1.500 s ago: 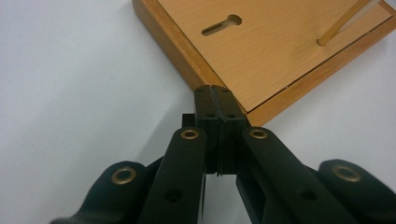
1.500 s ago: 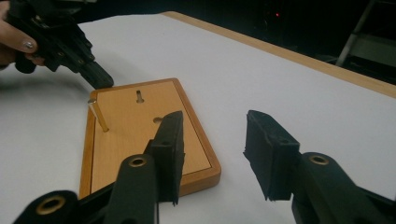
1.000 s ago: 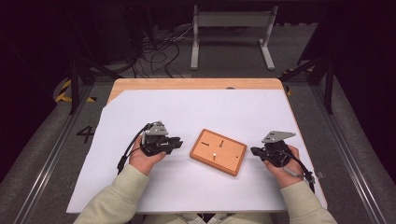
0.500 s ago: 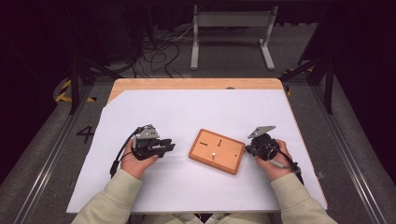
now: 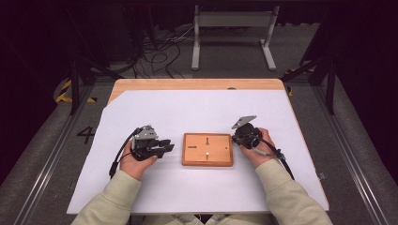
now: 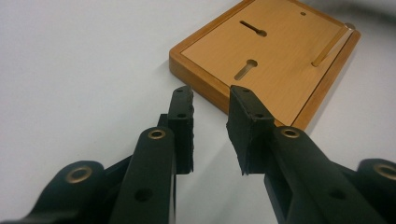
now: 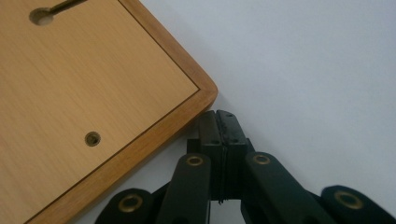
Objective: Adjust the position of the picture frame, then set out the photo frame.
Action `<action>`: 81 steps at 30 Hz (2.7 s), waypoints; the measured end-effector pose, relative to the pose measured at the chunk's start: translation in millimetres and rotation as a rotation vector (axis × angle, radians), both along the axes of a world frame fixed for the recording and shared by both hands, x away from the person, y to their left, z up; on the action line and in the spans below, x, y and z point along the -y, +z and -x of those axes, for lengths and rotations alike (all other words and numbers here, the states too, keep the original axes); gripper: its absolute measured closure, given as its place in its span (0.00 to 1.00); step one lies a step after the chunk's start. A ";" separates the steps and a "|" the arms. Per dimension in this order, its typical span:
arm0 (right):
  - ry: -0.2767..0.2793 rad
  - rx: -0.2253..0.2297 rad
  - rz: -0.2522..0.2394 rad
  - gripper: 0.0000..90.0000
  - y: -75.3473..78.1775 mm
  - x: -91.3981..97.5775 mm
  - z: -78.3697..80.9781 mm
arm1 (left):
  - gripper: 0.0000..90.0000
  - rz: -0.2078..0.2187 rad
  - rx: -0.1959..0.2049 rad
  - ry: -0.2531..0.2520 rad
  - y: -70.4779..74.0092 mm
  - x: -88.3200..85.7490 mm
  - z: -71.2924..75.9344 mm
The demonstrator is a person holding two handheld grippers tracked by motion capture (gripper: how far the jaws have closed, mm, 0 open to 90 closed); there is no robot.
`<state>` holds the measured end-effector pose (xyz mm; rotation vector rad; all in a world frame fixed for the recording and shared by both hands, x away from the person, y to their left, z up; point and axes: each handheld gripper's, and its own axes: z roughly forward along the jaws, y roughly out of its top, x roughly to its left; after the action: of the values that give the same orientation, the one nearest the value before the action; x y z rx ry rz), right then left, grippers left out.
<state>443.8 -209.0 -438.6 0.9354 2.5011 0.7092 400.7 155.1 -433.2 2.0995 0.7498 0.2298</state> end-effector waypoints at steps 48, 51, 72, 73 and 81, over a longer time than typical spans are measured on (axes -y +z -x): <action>0.057 0.304 -0.560 0.47 51.9 91.9 59.1 | 0.46 0.156 0.095 -0.073 24.1 36.1 19.7; 0.053 0.304 -0.559 0.47 51.4 93.3 59.1 | 0.46 0.154 0.095 -0.082 22.0 40.5 18.6; 0.045 0.306 -0.575 0.47 50.0 96.2 59.9 | 0.47 0.161 0.062 -0.194 9.4 86.9 13.5; 0.045 0.305 -0.577 0.47 50.0 96.3 60.0 | 0.48 0.161 0.067 -0.197 8.1 88.2 13.1; 0.048 0.296 -0.574 0.47 48.9 95.4 59.9 | 0.52 0.114 0.038 -0.228 -6.7 99.2 9.9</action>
<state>383.9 -304.4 -389.7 0.8647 2.0936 1.5095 390.8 55.9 -439.9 2.0454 0.4844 0.0993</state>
